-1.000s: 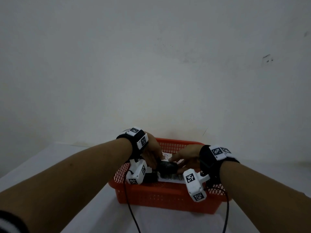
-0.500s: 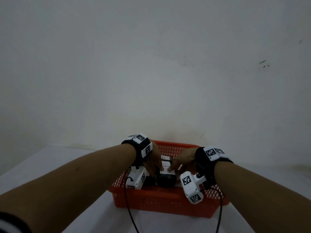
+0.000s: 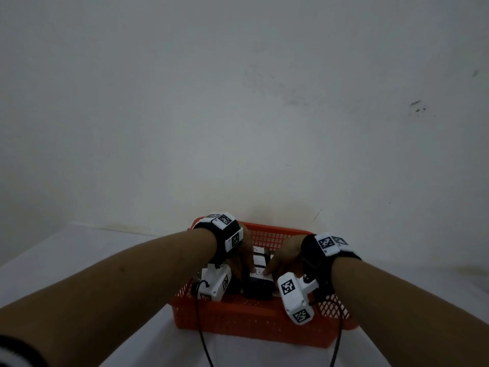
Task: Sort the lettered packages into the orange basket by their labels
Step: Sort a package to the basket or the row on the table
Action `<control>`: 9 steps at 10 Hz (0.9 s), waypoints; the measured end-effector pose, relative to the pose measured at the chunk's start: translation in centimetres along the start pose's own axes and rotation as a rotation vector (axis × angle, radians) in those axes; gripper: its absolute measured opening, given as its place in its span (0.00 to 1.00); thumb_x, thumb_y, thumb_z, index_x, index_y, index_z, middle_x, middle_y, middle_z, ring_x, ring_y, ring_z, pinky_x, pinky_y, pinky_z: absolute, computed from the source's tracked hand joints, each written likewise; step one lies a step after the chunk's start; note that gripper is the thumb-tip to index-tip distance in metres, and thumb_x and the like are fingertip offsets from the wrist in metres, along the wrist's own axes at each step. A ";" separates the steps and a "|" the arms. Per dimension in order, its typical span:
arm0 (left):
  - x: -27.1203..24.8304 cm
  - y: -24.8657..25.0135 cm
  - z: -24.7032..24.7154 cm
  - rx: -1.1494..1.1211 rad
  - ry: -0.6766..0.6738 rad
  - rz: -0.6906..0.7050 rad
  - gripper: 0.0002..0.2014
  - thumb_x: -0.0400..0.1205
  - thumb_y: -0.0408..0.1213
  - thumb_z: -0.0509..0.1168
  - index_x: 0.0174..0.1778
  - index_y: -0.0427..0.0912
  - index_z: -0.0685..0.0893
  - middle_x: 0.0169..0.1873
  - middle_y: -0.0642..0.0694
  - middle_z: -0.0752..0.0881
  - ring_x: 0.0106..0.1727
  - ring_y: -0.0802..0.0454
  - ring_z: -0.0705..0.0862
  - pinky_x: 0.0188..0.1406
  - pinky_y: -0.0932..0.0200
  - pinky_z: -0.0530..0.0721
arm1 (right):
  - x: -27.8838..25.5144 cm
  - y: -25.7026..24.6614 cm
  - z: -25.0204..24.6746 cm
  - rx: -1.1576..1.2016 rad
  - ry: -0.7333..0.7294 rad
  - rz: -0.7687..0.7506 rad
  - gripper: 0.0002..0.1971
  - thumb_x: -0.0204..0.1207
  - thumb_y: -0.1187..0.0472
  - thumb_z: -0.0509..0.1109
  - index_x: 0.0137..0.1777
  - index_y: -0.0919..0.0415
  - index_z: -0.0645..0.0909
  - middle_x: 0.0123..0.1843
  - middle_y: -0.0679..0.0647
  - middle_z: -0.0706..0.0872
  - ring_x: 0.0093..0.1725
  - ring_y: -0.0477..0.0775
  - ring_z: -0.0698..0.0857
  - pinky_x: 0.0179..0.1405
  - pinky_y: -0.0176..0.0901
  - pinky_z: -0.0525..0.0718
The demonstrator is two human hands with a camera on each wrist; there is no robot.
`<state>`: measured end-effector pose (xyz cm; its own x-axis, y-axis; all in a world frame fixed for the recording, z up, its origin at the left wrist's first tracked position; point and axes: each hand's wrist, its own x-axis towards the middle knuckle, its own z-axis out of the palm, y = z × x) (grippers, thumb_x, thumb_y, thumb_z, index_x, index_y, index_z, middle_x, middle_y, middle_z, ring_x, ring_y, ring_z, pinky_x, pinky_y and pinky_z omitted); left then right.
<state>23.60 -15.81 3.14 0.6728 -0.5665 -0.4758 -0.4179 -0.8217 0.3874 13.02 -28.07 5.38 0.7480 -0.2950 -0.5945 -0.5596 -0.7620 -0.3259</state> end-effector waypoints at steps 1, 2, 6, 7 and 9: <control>0.2 0.2 -1.3 0.042 -0.028 -0.041 0.07 0.76 0.39 0.83 0.34 0.42 0.95 0.44 0.43 0.96 0.48 0.49 0.95 0.53 0.52 0.94 | -1.1 0.0 -0.2 0.035 0.068 -0.009 0.08 0.86 0.60 0.74 0.56 0.65 0.86 0.53 0.55 0.89 0.38 0.50 0.83 0.36 0.43 0.86; -1.6 1.6 -2.5 -0.020 0.151 -0.014 0.08 0.79 0.39 0.80 0.41 0.37 0.93 0.30 0.45 0.93 0.34 0.53 0.94 0.31 0.58 0.90 | -2.0 0.4 -0.9 0.042 0.238 -0.093 0.16 0.80 0.58 0.80 0.62 0.68 0.87 0.57 0.61 0.93 0.40 0.55 0.90 0.56 0.53 0.92; -14.5 7.8 1.4 0.180 0.597 0.397 0.23 0.85 0.53 0.70 0.71 0.42 0.88 0.64 0.47 0.91 0.62 0.51 0.89 0.63 0.57 0.86 | -16.2 9.2 0.6 -0.061 0.658 -0.413 0.31 0.79 0.46 0.77 0.81 0.49 0.73 0.71 0.50 0.86 0.55 0.45 0.83 0.37 0.25 0.74; -17.5 8.6 5.5 0.153 0.560 0.436 0.27 0.85 0.56 0.69 0.76 0.43 0.85 0.67 0.47 0.89 0.63 0.51 0.88 0.63 0.58 0.85 | -19.1 12.1 3.8 -0.068 0.656 -0.411 0.39 0.77 0.43 0.79 0.85 0.47 0.68 0.77 0.50 0.83 0.65 0.47 0.84 0.48 0.29 0.77; -21.4 7.9 14.4 0.126 0.388 0.576 0.24 0.80 0.67 0.64 0.60 0.53 0.88 0.54 0.54 0.92 0.53 0.58 0.89 0.63 0.51 0.87 | -22.0 17.2 10.2 -0.119 0.575 -0.419 0.45 0.74 0.35 0.78 0.88 0.40 0.61 0.88 0.43 0.68 0.87 0.50 0.66 0.87 0.48 0.61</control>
<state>-2.93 -11.07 5.07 0.4825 -0.8699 0.1022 -0.8246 -0.4118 0.3879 -16.76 -28.80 5.36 0.9791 -0.1961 0.0543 -0.1665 -0.9255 -0.3402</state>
